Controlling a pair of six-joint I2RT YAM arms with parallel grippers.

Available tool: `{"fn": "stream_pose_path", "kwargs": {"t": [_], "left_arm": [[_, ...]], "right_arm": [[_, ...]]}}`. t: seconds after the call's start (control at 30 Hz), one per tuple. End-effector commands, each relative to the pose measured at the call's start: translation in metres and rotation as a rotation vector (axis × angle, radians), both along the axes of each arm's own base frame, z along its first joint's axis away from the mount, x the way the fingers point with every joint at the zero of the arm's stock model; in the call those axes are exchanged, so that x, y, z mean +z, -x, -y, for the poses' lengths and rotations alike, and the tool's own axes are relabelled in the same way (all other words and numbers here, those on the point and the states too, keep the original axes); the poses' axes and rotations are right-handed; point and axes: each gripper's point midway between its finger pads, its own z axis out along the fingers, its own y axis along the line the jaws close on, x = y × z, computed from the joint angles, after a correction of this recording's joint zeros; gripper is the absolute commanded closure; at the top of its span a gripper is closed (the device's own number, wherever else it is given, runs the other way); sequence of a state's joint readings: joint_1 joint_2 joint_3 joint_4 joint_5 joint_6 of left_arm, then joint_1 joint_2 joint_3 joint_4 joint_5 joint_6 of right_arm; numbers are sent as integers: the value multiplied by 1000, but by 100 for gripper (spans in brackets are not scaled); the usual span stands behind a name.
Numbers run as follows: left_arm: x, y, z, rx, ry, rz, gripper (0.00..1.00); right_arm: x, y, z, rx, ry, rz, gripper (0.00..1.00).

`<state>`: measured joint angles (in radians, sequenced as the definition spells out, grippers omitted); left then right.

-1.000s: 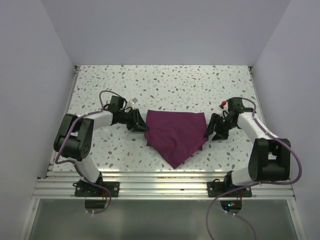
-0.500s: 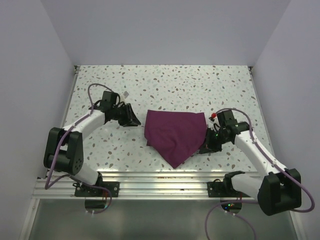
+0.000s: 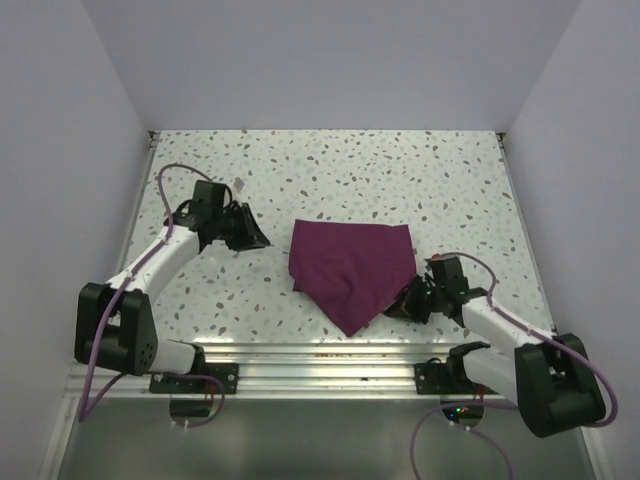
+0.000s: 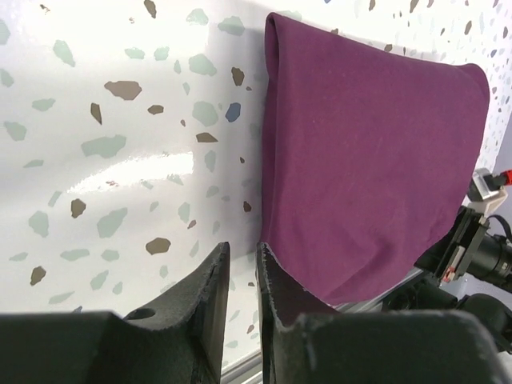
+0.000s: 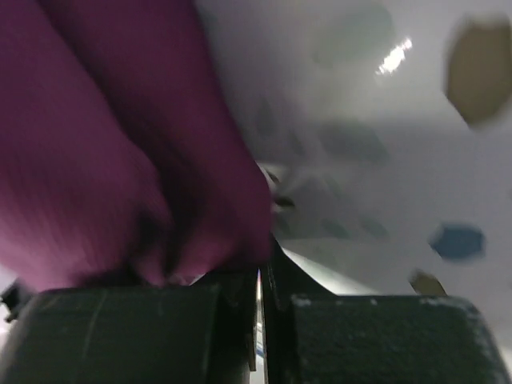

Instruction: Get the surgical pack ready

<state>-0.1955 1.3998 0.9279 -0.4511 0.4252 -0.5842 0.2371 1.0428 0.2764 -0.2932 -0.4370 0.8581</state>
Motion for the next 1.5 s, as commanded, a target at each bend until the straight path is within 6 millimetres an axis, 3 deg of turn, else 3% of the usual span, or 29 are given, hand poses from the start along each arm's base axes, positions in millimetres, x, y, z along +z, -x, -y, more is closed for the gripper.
{"fn": "stream_pose_path", "kwargs": {"t": [0.0, 0.03, 0.1, 0.13, 0.2, 0.23, 0.27, 0.3, 0.33, 0.37, 0.43, 0.47, 0.5, 0.53, 0.57, 0.67, 0.7, 0.73, 0.77, 0.93, 0.97, 1.17, 1.47], "left_arm": [[29, -7, -8, 30, -25, 61, 77], [30, -5, -10, 28, -37, 57, 77], [40, -8, -11, 5, -49, 96, 73], [42, -8, -10, -8, -50, 105, 71], [50, -9, -7, -45, -41, 140, 65], [53, -11, -4, -59, -39, 164, 64], [57, -13, -2, -83, -47, 188, 62], [59, -13, 6, -116, -66, 211, 60], [60, -12, 10, -136, -98, 219, 58], [70, -18, 16, -164, -142, 265, 57], [64, -15, 34, -220, -245, 278, 52], [72, -19, 42, -233, -266, 306, 51], [67, -16, 55, -266, -304, 310, 49], [66, -15, 62, -281, -319, 320, 47], [72, -10, 79, -322, -330, 350, 44], [68, -12, 98, -353, -411, 371, 42], [53, -10, 107, -374, -463, 350, 42], [56, -11, 113, -382, -480, 345, 41], [38, -8, 124, -414, -532, 316, 41], [10, 6, 152, -505, -703, 255, 39], [-3, 12, 159, -538, -745, 244, 34], [-18, 26, 181, -613, -845, 268, 34], [-27, 22, 167, -581, -1024, 270, 40]], "right_arm": [[-12, -42, 4, -76, 50, 82, 100], [-4, -59, 1, -74, 53, 109, 100], [-12, -74, -1, -49, 82, 82, 100], [5, -104, -7, -37, 80, 138, 100], [-4, -124, -4, 1, 150, 100, 100], [17, -159, -10, 5, 150, 162, 100], [18, -167, -11, 22, 164, 138, 100], [16, -178, -12, 53, 172, 130, 100], [22, -207, -16, 56, 175, 143, 100], [17, -209, -14, 67, 187, 98, 100], [23, -231, -7, 59, 175, 87, 100], [25, -228, -1, 54, 182, 63, 95], [29, -229, 5, 51, 187, 69, 87], [36, -231, 17, 35, 198, 81, 64], [37, -221, 24, 40, 213, 47, 56], [46, -201, 48, 56, 255, 45, 34], [48, -196, 56, 67, 269, 54, 30], [46, -184, 59, 78, 274, 34, 26], [56, -181, 60, 97, 281, 69, 20], [60, -147, 57, 111, 250, 74, 14], [66, -144, 54, 105, 229, 89, 13], [57, -115, 49, 101, 190, 83, 11], [52, -98, 48, 112, 175, 90, 11]]}}
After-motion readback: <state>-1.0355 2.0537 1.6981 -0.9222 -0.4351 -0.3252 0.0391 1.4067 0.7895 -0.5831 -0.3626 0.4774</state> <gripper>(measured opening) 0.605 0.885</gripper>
